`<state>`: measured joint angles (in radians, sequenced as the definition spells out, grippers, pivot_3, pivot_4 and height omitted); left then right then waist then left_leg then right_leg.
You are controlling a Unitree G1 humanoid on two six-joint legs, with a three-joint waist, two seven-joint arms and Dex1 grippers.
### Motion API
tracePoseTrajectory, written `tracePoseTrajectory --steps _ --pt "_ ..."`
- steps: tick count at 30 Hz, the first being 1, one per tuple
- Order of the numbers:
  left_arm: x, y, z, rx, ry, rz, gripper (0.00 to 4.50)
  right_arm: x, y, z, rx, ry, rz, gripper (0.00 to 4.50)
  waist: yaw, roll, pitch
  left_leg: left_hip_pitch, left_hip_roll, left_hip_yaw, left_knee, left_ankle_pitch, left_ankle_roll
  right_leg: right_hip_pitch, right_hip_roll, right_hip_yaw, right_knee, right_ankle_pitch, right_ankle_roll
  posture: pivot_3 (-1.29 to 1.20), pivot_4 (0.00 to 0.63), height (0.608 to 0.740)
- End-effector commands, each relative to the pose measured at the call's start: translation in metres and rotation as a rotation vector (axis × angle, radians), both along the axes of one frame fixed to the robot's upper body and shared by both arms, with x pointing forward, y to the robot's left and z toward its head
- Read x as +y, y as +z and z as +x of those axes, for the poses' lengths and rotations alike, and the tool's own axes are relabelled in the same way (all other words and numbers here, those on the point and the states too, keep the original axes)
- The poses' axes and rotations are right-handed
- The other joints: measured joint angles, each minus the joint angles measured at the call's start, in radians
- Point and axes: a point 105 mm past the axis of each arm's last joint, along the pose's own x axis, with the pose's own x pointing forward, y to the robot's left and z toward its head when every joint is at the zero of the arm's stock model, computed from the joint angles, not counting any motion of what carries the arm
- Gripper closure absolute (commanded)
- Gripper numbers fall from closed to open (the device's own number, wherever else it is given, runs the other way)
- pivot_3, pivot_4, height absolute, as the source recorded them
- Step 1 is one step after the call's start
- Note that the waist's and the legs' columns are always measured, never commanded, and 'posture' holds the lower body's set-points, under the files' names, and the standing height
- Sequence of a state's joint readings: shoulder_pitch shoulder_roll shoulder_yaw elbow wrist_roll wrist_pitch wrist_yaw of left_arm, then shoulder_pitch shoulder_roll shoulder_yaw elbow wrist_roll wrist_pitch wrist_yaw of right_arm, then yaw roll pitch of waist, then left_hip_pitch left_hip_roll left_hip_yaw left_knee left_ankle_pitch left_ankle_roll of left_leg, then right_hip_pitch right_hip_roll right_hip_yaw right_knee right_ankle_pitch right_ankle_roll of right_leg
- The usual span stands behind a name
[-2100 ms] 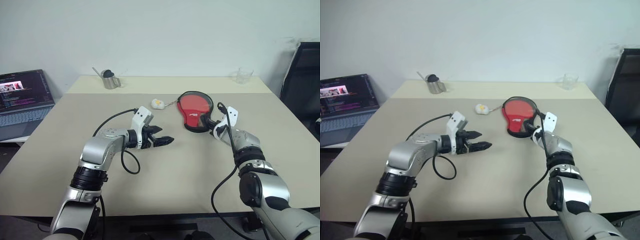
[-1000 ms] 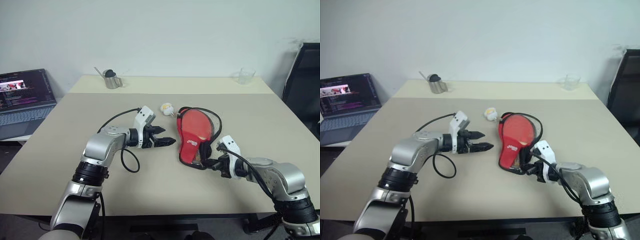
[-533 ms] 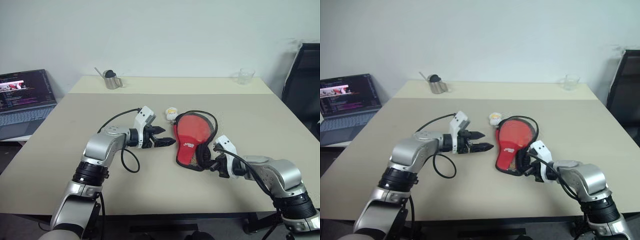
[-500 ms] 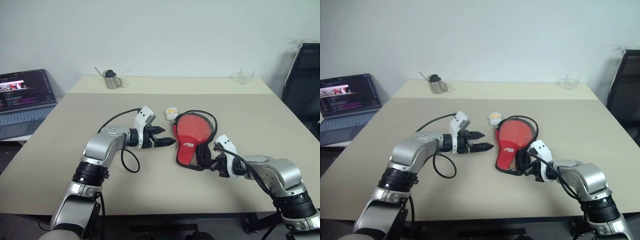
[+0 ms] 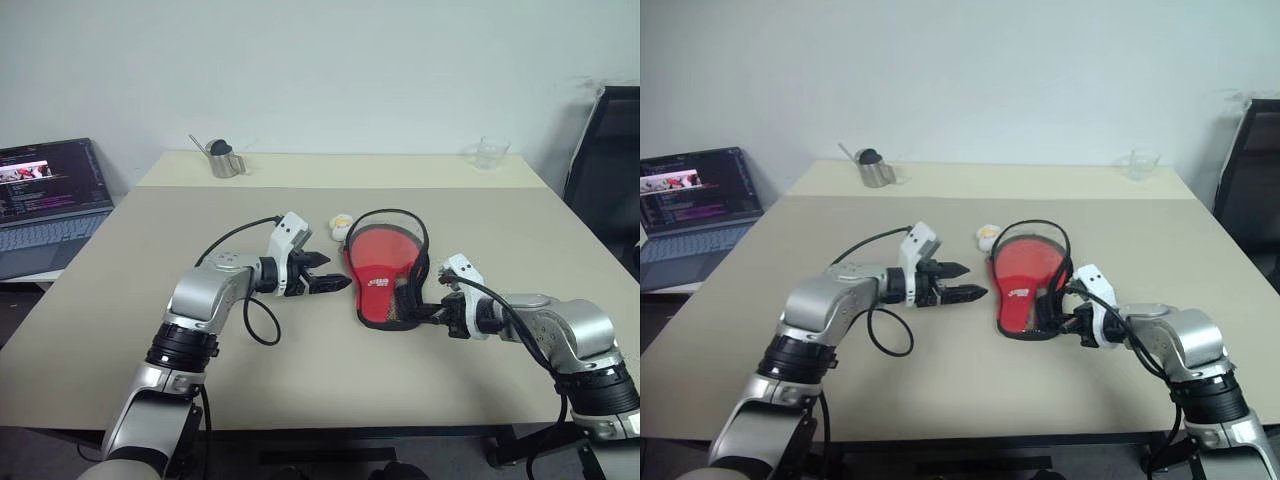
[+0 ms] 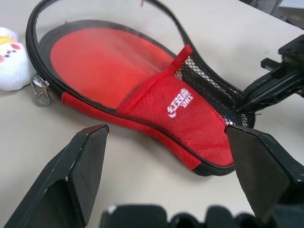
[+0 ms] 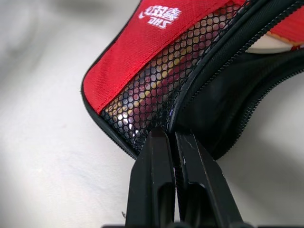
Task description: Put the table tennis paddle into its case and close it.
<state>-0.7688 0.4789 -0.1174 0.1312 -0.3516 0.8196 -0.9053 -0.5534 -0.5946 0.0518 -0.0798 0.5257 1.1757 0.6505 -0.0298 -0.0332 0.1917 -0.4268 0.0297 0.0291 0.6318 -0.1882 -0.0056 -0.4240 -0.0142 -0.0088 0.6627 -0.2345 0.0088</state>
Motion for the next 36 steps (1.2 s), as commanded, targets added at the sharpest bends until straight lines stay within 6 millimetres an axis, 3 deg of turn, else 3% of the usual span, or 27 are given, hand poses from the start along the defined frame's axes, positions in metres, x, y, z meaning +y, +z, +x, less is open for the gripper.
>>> tracePoseTrajectory --steps 1,12,27,30,36 --pt "-0.004 0.013 0.000 -0.051 -0.015 -0.014 0.21 -0.007 0.019 0.011 -0.076 -0.021 0.010 3.78 0.000 0.000 0.000 0.000 0.000 0.000 0.000 0.000 0.000 0.000 0.000 0.000 0.000 0.000 0.000 0.00 0.150 0.740" --pt "-0.002 0.013 0.001 -0.053 -0.010 -0.012 0.21 -0.014 0.031 0.013 -0.071 -0.050 0.064 0.03 0.000 0.000 0.000 0.000 0.000 0.000 0.000 0.000 0.000 0.000 0.000 0.000 0.000 0.000 0.000 0.00 0.150 0.740" --pt "-0.005 0.013 -0.001 -0.058 -0.013 -0.017 0.21 0.000 -0.016 0.029 0.084 -0.206 0.101 0.03 -0.004 -0.001 0.000 0.005 0.001 0.001 0.001 0.000 0.000 0.004 0.000 0.000 0.001 0.000 0.000 0.00 0.150 0.740" --pt "-0.003 0.013 -0.001 -0.061 -0.004 -0.015 0.21 -0.002 -0.021 0.031 0.087 -0.219 0.088 0.61 -0.004 -0.001 -0.001 0.009 0.001 0.001 0.001 0.001 0.001 0.006 0.000 0.000 0.002 0.002 -0.001 0.00 0.150 0.740" --pt "-0.002 0.013 -0.001 -0.064 0.004 -0.016 0.21 -0.006 -0.026 0.033 0.086 -0.237 0.075 2.75 -0.004 -0.001 -0.001 0.009 0.001 0.001 0.001 0.001 0.002 0.007 0.000 0.001 0.001 0.003 -0.002 0.00 0.150 0.740"
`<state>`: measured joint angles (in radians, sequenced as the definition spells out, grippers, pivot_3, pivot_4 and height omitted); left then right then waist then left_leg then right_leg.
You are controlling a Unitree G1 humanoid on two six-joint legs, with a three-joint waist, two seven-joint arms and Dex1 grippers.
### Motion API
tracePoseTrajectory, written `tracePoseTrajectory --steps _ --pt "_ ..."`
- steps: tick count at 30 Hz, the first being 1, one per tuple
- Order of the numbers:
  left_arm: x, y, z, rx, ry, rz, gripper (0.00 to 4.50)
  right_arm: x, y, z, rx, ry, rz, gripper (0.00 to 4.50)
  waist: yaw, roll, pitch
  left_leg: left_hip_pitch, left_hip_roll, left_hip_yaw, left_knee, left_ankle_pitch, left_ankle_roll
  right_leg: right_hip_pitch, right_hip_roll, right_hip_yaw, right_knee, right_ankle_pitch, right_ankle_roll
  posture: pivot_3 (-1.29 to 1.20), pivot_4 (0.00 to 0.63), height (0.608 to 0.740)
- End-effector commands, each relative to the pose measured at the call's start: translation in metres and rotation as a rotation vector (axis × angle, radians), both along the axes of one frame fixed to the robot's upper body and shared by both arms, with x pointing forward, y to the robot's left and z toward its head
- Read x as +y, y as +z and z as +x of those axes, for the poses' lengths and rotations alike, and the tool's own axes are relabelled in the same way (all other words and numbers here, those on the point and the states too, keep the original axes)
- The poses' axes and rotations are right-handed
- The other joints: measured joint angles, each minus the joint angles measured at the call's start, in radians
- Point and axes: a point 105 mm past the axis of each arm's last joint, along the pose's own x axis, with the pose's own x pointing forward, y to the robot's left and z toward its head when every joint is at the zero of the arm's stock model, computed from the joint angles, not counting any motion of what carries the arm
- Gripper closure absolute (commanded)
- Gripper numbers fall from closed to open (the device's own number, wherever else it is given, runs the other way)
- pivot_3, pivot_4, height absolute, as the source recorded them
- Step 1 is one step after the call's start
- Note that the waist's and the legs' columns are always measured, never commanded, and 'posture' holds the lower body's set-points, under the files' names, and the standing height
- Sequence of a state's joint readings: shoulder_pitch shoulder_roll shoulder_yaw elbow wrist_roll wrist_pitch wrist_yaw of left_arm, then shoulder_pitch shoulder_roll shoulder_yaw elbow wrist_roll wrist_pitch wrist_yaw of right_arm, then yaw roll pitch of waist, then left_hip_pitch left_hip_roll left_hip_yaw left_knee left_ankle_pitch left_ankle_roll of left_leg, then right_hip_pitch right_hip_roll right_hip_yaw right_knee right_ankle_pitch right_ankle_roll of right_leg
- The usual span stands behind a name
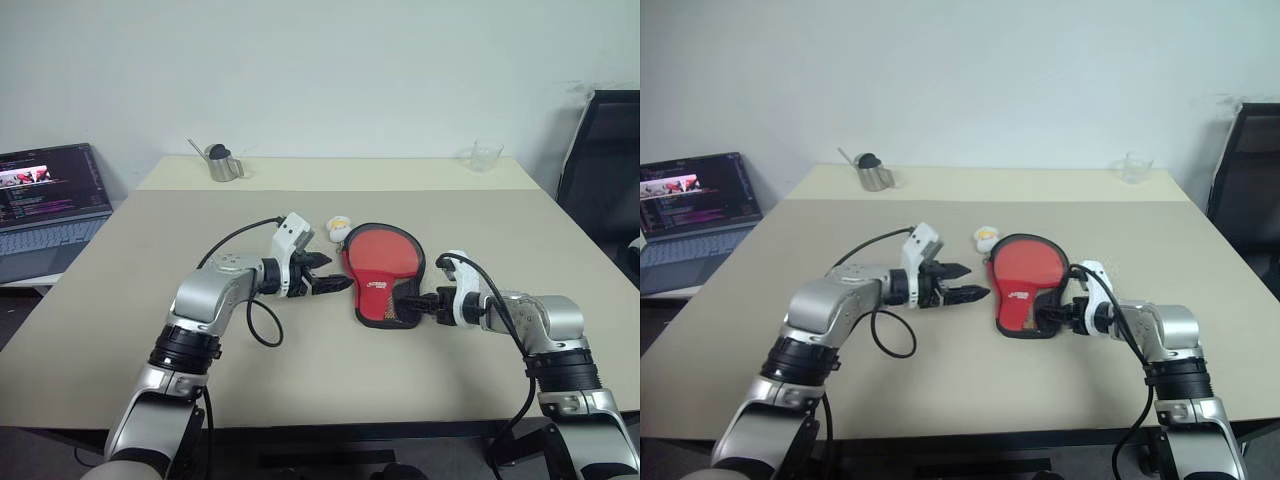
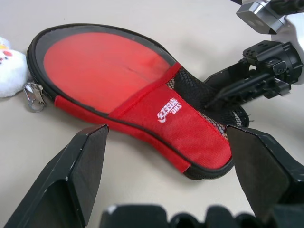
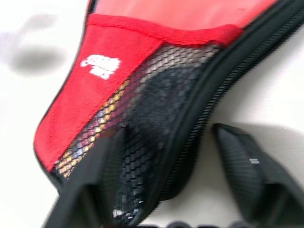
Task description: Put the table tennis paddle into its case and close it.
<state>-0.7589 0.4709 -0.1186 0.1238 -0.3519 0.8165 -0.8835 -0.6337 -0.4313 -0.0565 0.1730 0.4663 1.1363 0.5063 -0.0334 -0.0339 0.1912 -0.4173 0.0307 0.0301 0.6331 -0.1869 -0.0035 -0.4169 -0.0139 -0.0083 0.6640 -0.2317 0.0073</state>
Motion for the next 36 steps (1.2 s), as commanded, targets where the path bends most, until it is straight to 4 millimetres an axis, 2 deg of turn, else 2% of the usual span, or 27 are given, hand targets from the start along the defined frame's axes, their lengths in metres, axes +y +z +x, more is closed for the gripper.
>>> tracePoseTrajectory --steps 1,5,6,10,14,24,28,36 --pt "0.000 0.016 -0.001 -0.061 -0.008 -0.015 0.21 -0.002 -0.010 -0.001 0.029 -0.011 -0.021 3.07 0.000 0.000 0.000 0.000 0.000 0.000 0.000 0.000 0.000 0.000 0.000 0.000 0.000 0.000 0.000 0.00 0.150 0.740" --pt "0.000 0.015 -0.001 -0.062 -0.007 -0.015 0.21 -0.002 -0.009 -0.002 0.027 -0.009 -0.021 4.35 0.002 0.000 0.000 -0.001 0.000 0.000 -0.002 0.000 0.000 -0.001 0.000 0.000 -0.001 0.000 0.000 0.00 0.150 0.740" --pt "0.000 0.015 0.000 -0.062 -0.007 -0.015 0.21 -0.001 -0.009 -0.003 0.026 -0.005 -0.019 4.46 0.002 0.000 0.000 -0.001 0.000 0.000 -0.002 0.000 0.000 -0.001 0.000 0.000 -0.001 0.000 0.000 0.00 0.150 0.740" --pt "0.000 0.015 0.001 -0.062 -0.009 -0.012 0.21 0.004 -0.005 -0.011 0.017 0.058 -0.015 4.46 0.003 0.000 0.000 -0.002 -0.001 0.000 -0.002 0.000 0.000 -0.001 0.000 0.000 -0.001 0.000 0.000 0.00 0.150 0.740" --pt "0.000 0.016 0.001 -0.064 -0.015 -0.007 0.21 0.009 0.001 -0.030 0.017 0.176 -0.027 4.46 0.004 0.000 0.000 -0.004 -0.001 0.000 -0.003 0.000 0.000 -0.003 0.000 0.000 -0.002 -0.001 0.000 0.00 0.150 0.740" --pt "-0.001 0.015 0.000 -0.059 -0.037 0.002 0.21 0.016 -0.018 -0.078 0.099 0.340 -0.078 4.46 0.006 0.000 0.000 -0.008 -0.001 -0.002 -0.004 0.000 0.000 -0.004 -0.001 -0.002 -0.004 -0.002 0.001 0.00 0.150 0.740" --pt "0.000 0.015 0.000 -0.058 -0.038 0.005 0.21 0.027 -0.022 -0.104 0.121 0.437 -0.070 4.46 0.007 0.000 0.000 -0.008 -0.001 -0.002 -0.004 -0.001 0.000 -0.005 0.000 -0.002 -0.004 -0.003 0.001 0.00 0.150 0.740" --pt "-0.001 0.014 -0.001 -0.053 -0.044 0.008 0.21 0.026 -0.029 -0.117 0.140 0.476 -0.087 4.46 0.007 0.000 0.000 -0.008 -0.001 -0.003 -0.004 -0.001 0.000 -0.004 0.000 -0.002 -0.005 -0.003 0.001 0.00 0.150 0.740"
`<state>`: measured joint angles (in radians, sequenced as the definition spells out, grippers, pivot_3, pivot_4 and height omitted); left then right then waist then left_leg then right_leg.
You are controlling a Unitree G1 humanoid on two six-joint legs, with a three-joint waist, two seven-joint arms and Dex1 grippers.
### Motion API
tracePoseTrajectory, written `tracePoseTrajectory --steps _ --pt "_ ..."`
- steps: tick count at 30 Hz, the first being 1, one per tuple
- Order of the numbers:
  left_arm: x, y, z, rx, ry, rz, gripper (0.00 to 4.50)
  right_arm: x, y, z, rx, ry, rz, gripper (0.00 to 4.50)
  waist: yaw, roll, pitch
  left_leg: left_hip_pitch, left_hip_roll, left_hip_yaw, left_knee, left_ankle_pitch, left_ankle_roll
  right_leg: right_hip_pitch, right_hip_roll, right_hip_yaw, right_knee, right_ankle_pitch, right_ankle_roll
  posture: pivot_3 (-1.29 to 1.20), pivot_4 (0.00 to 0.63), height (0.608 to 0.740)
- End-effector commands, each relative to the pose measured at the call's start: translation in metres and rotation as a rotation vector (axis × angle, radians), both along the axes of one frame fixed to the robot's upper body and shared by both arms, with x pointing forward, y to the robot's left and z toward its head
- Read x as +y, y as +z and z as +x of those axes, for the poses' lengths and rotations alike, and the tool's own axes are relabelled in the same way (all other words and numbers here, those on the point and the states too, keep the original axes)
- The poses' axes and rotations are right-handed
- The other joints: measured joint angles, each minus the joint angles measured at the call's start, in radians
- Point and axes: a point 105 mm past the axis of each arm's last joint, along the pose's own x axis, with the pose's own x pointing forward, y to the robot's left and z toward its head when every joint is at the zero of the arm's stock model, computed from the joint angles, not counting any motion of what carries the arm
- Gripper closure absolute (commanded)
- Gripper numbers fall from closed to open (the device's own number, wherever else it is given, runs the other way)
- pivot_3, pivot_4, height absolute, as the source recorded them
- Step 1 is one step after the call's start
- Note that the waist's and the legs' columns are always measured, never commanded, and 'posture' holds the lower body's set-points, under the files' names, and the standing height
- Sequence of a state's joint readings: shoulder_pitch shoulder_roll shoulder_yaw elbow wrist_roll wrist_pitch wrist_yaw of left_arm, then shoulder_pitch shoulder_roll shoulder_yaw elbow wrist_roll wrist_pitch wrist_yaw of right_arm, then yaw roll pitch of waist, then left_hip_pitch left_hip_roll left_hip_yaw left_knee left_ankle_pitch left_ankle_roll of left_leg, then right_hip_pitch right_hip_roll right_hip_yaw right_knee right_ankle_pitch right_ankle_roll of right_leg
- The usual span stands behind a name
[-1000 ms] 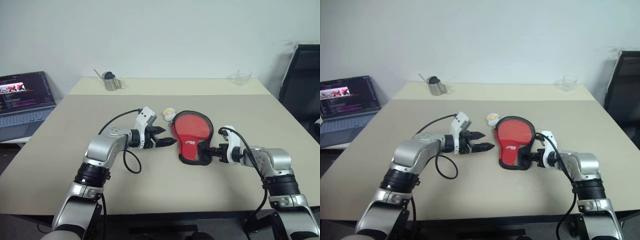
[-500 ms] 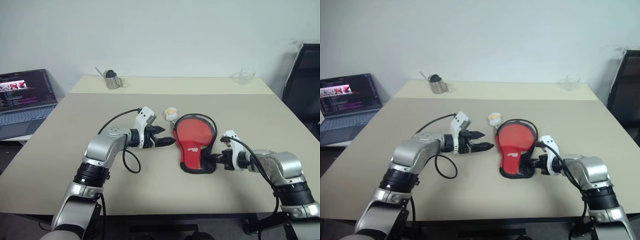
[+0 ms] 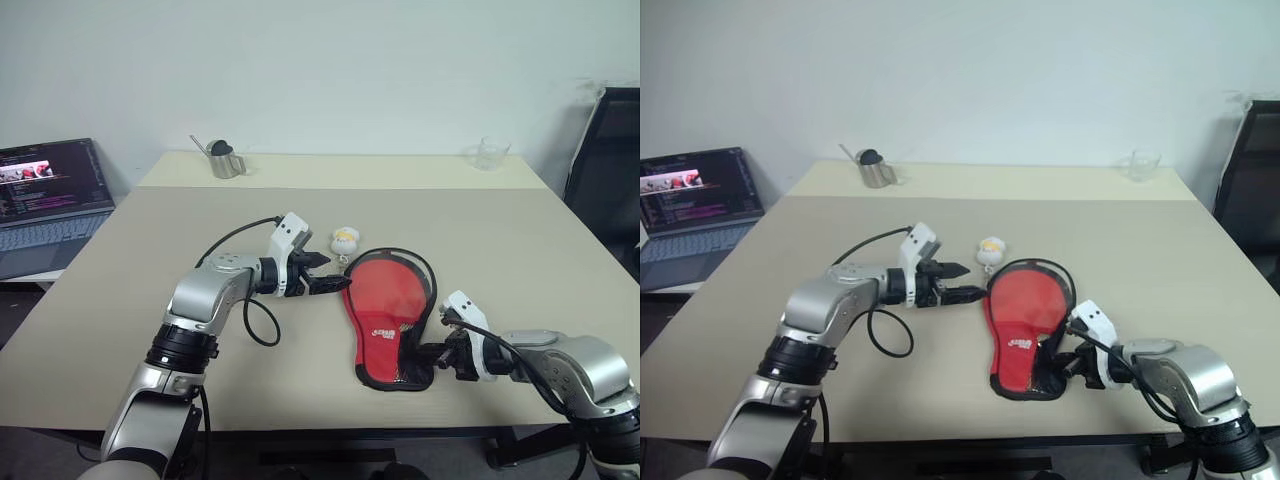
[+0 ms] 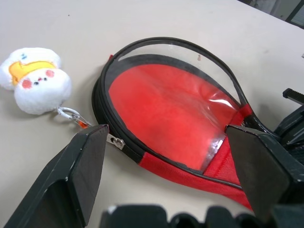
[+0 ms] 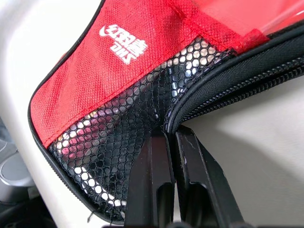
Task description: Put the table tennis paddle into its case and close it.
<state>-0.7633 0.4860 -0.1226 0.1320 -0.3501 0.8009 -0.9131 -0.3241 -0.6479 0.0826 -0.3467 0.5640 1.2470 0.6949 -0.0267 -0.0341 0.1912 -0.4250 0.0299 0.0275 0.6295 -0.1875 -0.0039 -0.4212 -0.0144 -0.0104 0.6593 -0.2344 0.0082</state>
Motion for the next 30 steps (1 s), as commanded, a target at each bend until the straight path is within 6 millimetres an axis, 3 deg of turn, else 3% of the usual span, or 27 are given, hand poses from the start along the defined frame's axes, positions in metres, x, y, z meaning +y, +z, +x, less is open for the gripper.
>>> tracePoseTrajectory --steps 1,9,30 --pt "-0.003 0.012 0.000 -0.045 -0.023 0.004 0.21 0.012 -0.016 -0.027 0.110 0.117 0.008 4.46 0.000 0.000 0.000 0.000 0.000 0.000 0.000 0.000 0.000 0.000 0.000 0.000 0.000 0.000 0.000 0.00 0.150 0.740" --pt "-0.003 0.012 -0.001 -0.042 -0.024 0.003 0.21 0.008 -0.023 -0.042 0.140 0.171 -0.008 4.46 0.002 -0.001 0.000 0.000 0.000 0.000 0.000 0.000 0.000 0.000 0.000 0.000 -0.001 -0.001 0.001 0.00 0.150 0.740" --pt "-0.003 0.011 -0.001 -0.033 -0.027 0.004 0.21 0.007 -0.026 -0.052 0.165 0.173 0.013 4.46 0.004 -0.003 -0.002 0.000 0.000 -0.001 0.000 -0.001 0.000 0.001 0.000 0.000 -0.001 -0.001 0.001 0.00 0.150 0.740"
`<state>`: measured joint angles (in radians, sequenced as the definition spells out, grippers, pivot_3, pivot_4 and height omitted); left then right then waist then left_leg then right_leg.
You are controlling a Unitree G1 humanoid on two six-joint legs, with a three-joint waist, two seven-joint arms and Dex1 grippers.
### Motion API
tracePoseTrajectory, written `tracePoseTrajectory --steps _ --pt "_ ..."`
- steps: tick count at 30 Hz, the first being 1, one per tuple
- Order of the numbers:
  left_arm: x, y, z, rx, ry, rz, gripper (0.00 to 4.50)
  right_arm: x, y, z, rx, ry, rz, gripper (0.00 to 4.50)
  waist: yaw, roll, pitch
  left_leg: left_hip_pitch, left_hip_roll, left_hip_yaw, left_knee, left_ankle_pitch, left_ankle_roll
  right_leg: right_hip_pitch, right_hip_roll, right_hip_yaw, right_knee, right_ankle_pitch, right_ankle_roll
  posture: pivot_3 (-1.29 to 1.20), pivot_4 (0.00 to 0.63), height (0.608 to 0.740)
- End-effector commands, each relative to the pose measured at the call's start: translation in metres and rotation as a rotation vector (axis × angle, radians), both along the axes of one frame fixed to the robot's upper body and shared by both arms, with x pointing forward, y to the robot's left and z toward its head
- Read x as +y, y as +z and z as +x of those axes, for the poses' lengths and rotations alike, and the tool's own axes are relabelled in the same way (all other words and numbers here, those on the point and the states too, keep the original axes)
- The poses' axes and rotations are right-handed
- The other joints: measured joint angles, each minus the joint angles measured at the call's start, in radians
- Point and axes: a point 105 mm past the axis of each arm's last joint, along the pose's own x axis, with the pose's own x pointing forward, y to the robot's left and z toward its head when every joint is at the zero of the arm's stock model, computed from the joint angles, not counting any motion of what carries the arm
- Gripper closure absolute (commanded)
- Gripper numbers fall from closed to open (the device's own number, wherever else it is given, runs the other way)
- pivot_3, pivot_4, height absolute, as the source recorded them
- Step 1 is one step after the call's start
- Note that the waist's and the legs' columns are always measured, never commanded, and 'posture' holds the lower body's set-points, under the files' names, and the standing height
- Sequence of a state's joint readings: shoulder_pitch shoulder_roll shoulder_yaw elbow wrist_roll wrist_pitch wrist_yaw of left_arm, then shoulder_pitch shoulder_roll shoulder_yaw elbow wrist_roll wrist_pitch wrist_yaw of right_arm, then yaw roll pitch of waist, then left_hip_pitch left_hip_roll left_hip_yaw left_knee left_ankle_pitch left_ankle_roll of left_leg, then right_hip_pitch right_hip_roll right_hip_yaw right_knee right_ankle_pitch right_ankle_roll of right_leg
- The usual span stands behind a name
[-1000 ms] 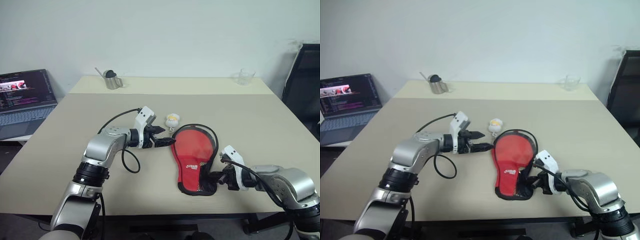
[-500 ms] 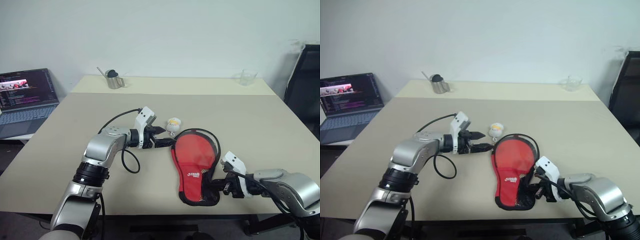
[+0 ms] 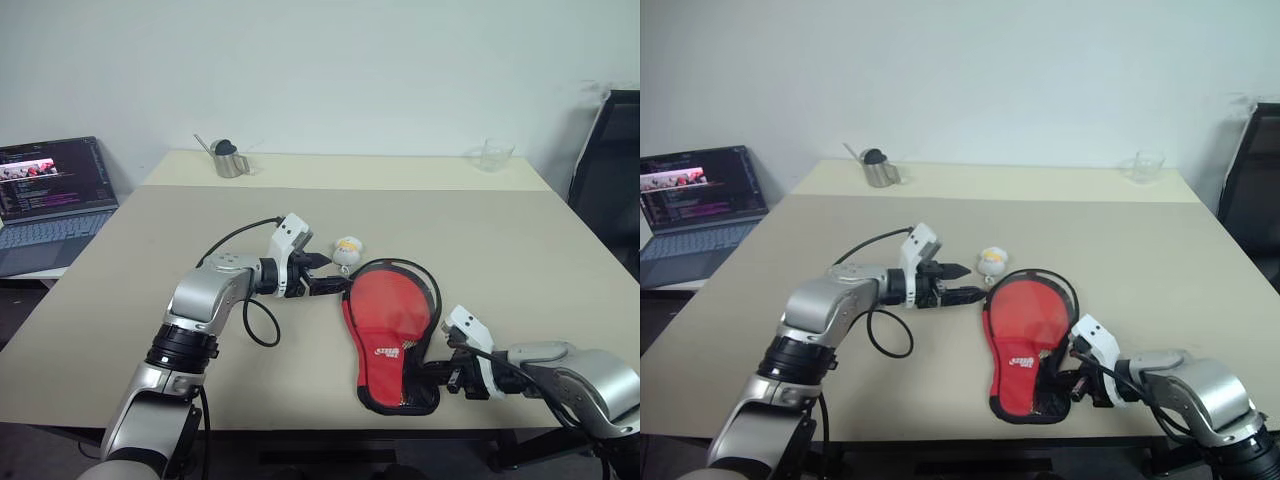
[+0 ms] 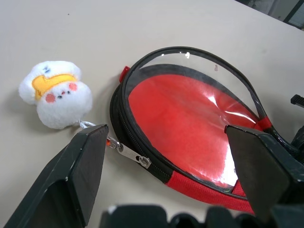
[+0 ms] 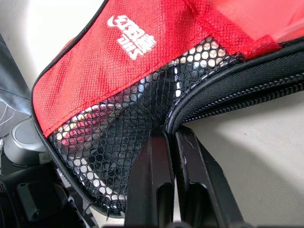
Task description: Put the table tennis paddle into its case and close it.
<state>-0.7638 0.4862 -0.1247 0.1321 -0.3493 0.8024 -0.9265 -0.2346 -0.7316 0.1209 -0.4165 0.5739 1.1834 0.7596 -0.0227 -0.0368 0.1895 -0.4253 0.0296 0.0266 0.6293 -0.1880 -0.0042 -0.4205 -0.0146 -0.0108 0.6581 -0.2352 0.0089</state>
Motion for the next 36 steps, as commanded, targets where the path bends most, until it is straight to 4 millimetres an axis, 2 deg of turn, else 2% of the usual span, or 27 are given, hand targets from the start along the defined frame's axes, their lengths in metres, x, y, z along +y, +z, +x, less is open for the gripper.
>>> tracePoseTrajectory --steps 1,7,13,14,15,21,26,32,36 --pt "-0.002 0.011 0.000 -0.038 -0.014 0.004 0.21 0.010 -0.017 -0.029 0.150 0.079 0.033 4.46 0.000 0.000 0.000 0.000 0.000 0.000 0.000 0.000 0.000 0.000 0.000 0.000 0.000 0.000 0.000 0.00 0.150 0.740" --pt "-0.003 0.011 0.001 -0.038 -0.013 0.002 0.21 0.012 -0.018 -0.031 0.158 0.081 0.034 4.46 0.001 0.000 0.000 0.000 0.000 0.000 0.000 0.000 0.000 0.000 0.000 0.000 0.000 0.000 0.000 0.00 0.150 0.740" --pt "-0.002 0.011 0.002 -0.038 -0.008 0.003 0.21 0.009 -0.019 -0.023 0.139 0.046 0.016 4.46 0.003 0.000 0.000 0.000 0.000 0.000 0.000 0.000 0.000 0.000 0.000 0.000 0.000 0.000 0.000 0.00 0.150 0.740" --pt "-0.002 0.012 0.002 -0.039 -0.009 0.004 0.21 0.009 -0.019 -0.021 0.138 0.036 0.017 4.00 0.003 -0.001 0.000 0.000 0.000 0.000 0.000 0.000 0.000 0.000 0.000 0.000 0.000 0.000 0.000 0.00 0.150 0.740" --pt "-0.002 0.012 0.002 -0.039 -0.008 0.004 0.21 0.008 -0.017 -0.020 0.138 0.034 0.024 3.79 0.003 -0.001 -0.001 0.000 0.000 0.000 0.000 0.000 0.000 0.000 0.000 0.000 0.001 0.000 0.000 0.00 0.150 0.740" --pt "-0.001 0.012 0.004 -0.042 -0.005 0.006 0.21 0.002 -0.009 -0.011 0.121 0.010 0.039 1.82 0.001 -0.004 -0.002 0.004 0.000 0.000 0.001 0.000 0.000 0.002 0.000 0.001 0.002 0.000 0.000 0.00 0.150 0.740" --pt "0.000 0.013 0.005 -0.044 0.000 0.007 0.21 -0.012 0.003 -0.009 0.088 0.017 0.018 0.24 0.001 -0.004 -0.003 0.009 0.000 0.000 0.001 0.000 0.000 0.007 -0.004 0.000 0.002 0.000 0.000 0.00 0.150 0.740" --pt "0.001 0.011 0.005 -0.042 0.000 0.006 0.21 -0.030 0.010 -0.006 0.055 -0.003 -0.028 0.24 0.020 -0.004 -0.003 0.008 -0.001 0.002 0.002 0.000 0.000 0.008 -0.005 0.000 -0.001 0.000 0.000 0.00 0.150 0.740" --pt "-0.002 0.011 0.005 -0.042 -0.007 0.005 0.21 -0.030 0.009 -0.006 0.059 -0.005 -0.022 0.24 0.024 -0.004 -0.003 0.007 -0.001 0.001 0.002 0.000 0.000 0.008 -0.005 0.000 -0.002 0.000 0.000 0.00 0.150 0.740"
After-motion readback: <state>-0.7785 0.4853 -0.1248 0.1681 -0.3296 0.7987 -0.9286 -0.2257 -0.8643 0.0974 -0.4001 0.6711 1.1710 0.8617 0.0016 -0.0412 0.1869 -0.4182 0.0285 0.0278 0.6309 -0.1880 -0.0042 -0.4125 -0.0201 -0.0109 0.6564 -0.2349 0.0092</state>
